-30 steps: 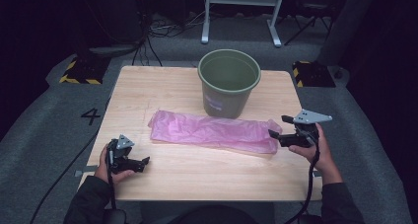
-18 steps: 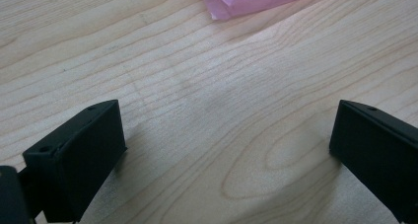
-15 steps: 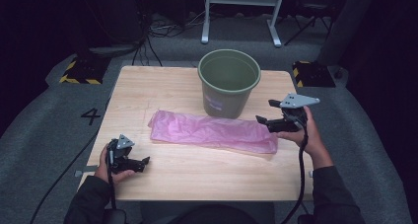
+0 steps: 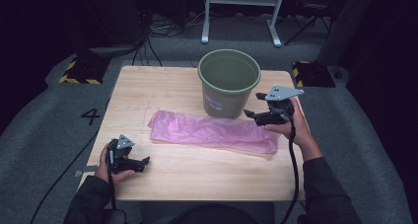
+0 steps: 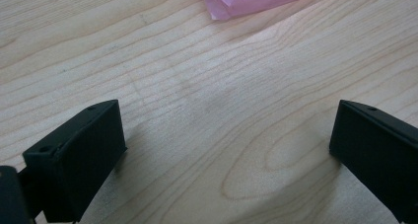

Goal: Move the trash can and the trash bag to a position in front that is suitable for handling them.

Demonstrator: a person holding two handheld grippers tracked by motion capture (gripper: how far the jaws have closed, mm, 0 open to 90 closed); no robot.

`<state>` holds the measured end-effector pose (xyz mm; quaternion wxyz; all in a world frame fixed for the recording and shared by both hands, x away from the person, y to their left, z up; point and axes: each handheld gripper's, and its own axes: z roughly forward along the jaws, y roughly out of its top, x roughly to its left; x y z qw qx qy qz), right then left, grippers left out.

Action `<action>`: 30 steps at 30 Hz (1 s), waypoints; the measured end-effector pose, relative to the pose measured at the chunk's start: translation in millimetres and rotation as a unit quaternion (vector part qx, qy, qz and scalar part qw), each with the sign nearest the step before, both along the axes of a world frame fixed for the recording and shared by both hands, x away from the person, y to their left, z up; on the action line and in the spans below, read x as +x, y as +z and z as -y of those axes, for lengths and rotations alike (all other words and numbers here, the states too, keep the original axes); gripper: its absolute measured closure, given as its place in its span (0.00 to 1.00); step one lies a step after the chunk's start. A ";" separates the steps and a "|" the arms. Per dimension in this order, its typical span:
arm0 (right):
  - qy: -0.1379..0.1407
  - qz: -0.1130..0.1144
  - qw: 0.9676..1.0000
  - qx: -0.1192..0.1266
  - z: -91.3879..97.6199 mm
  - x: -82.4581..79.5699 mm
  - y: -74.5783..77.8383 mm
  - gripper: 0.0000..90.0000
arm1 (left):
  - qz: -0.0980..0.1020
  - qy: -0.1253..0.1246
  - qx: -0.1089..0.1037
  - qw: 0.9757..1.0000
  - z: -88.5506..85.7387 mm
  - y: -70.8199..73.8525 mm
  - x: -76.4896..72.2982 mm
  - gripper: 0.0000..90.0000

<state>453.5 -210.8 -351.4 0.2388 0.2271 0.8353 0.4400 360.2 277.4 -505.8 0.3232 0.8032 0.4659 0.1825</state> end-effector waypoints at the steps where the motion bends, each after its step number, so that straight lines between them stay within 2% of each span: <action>1: 0.001 -0.001 1.000 0.000 -1.9 0.4 1.4 0.26 | 0.000 0.000 0.000 1.000 0.0 0.0 0.1 0.00; 8: 0.007 0.013 1.000 -0.008 -12.9 2.7 9.9 0.28 | 0.000 0.000 0.000 1.000 0.0 0.0 0.0 0.00; 21: 0.012 0.026 1.000 -0.005 -18.9 3.7 20.3 0.29 | 0.001 0.000 0.000 1.000 0.0 0.0 0.1 0.00; 30: 0.021 0.009 1.000 -0.009 -29.4 17.9 19.7 0.32 | 0.000 0.000 0.000 1.000 0.0 0.0 0.1 0.00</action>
